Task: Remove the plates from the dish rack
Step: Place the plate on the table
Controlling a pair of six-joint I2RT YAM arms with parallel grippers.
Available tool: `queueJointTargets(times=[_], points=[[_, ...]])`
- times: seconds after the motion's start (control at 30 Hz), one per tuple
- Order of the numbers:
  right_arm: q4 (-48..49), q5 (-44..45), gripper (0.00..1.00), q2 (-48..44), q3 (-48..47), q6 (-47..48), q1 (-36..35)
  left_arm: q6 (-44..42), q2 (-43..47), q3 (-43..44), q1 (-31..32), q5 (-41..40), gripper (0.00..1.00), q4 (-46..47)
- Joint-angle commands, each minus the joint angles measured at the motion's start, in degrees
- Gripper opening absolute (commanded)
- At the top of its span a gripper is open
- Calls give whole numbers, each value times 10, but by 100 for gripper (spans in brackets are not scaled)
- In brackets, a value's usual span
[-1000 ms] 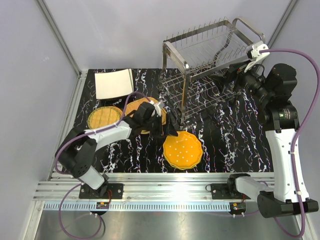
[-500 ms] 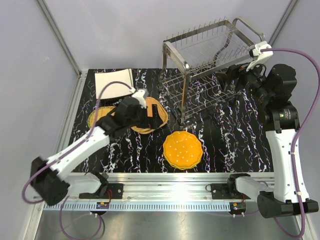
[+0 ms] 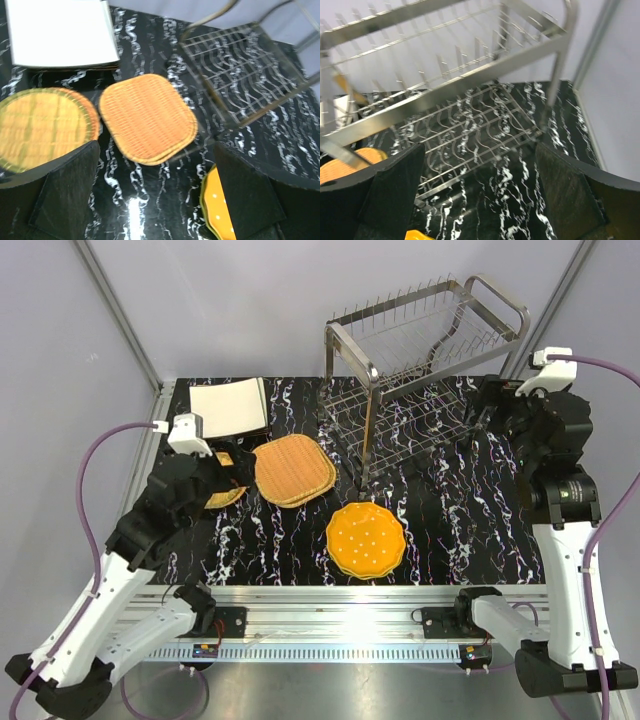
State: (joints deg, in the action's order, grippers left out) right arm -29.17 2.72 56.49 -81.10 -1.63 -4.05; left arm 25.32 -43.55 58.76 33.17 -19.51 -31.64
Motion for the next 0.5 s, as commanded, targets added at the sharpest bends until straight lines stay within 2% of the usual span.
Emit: queueJointTargets(times=[0.0, 0.2, 0.47], points=[[-21, 108, 100, -10, 17, -21, 2, 12, 14, -9, -27, -23, 99, -25], [-19, 231, 100, -26, 83, 14, 2, 27, 49, -37, -60, -33, 99, -38], [15, 265, 100, -62, 196, 37, 2, 52, 99, -75, -67, -63, 99, -61]])
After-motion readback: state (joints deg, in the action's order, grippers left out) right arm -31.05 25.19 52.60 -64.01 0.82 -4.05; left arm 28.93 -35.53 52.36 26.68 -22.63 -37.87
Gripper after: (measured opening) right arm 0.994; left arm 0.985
